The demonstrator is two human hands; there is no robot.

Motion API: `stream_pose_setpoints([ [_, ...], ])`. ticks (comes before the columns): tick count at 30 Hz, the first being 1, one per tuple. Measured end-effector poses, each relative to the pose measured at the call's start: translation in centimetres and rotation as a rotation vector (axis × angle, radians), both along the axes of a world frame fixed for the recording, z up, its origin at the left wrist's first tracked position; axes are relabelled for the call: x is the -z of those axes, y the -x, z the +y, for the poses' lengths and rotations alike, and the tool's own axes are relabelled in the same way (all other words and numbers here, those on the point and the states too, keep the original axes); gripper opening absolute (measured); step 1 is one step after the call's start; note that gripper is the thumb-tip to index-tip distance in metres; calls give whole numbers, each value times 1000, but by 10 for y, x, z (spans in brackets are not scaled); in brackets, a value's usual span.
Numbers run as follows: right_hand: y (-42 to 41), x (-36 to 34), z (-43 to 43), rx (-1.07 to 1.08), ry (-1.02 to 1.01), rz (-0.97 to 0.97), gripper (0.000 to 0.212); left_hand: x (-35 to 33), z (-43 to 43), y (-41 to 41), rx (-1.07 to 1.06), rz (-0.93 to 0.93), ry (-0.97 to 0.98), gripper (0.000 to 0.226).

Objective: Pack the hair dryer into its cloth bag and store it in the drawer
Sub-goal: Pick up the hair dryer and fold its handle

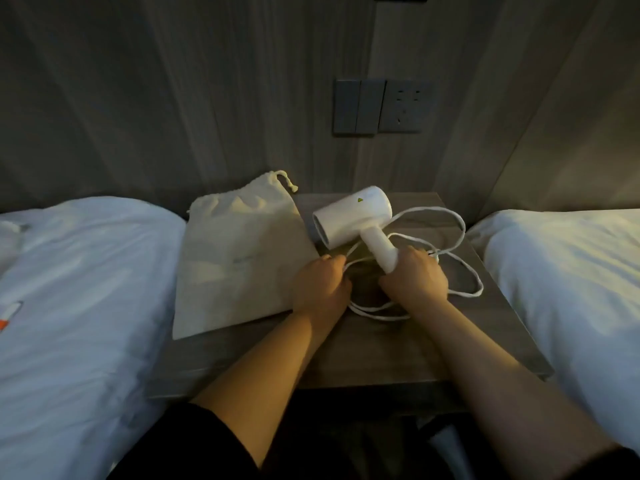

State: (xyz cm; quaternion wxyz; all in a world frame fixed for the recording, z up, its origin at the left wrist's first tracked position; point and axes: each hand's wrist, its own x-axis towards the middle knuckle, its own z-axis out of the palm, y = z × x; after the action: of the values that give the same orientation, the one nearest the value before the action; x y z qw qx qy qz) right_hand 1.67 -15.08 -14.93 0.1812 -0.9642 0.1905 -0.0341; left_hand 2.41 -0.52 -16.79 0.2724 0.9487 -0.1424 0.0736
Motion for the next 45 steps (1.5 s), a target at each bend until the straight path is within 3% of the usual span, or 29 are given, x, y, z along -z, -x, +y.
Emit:
stream_pose_setpoints([
  [3, 14, 1, -6, 16, 0, -124, 47, 1, -11, 10, 79, -118, 11, 29],
  [9, 71, 0, -16, 9, -106, -215, 50, 12, -14, 60, 5, -289, 244, 25],
  [11, 101, -4, -18, 5, -147, -218, 49, 14, -10, 84, -33, -115, 370, 22],
  [16, 185, -6, -21, -93, -148, -266, 38, 9, 13, 147, 14, 294, 926, 14],
  [18, 216, -1, -22, -145, -111, -265, 37, 10, 27, 171, 29, 545, 1021, 9],
  [22, 262, 11, -17, -287, -39, -193, 31, 35, 56, 196, 6, 848, 1174, 46],
  [25, 279, 25, -12, -399, 16, -95, 39, 47, 70, 211, 2, 973, 1325, 57],
  [27, 284, 38, -8, -443, 69, -66, 39, 49, 75, 227, 43, 962, 1178, 48],
  [29, 288, 52, -4, -470, 119, -60, 35, 57, 77, 239, 91, 832, 888, 30],
  [31, 286, 62, -1, -495, 138, -49, 37, 70, 77, 242, 107, 646, 762, 37],
  [33, 283, 63, -3, -513, 4, -22, 39, 75, 78, 240, 88, 590, 796, 47],
  [37, 276, 58, -24, -554, -498, 69, 15, 81, 86, 229, 154, 554, 809, 65],
  [41, 267, 72, -38, -330, -1006, -67, 20, 81, 93, 217, 205, 519, 821, 76],
  [45, 258, 76, -47, -95, -1240, -246, 35, 79, 102, 206, 165, 517, 925, 78],
])
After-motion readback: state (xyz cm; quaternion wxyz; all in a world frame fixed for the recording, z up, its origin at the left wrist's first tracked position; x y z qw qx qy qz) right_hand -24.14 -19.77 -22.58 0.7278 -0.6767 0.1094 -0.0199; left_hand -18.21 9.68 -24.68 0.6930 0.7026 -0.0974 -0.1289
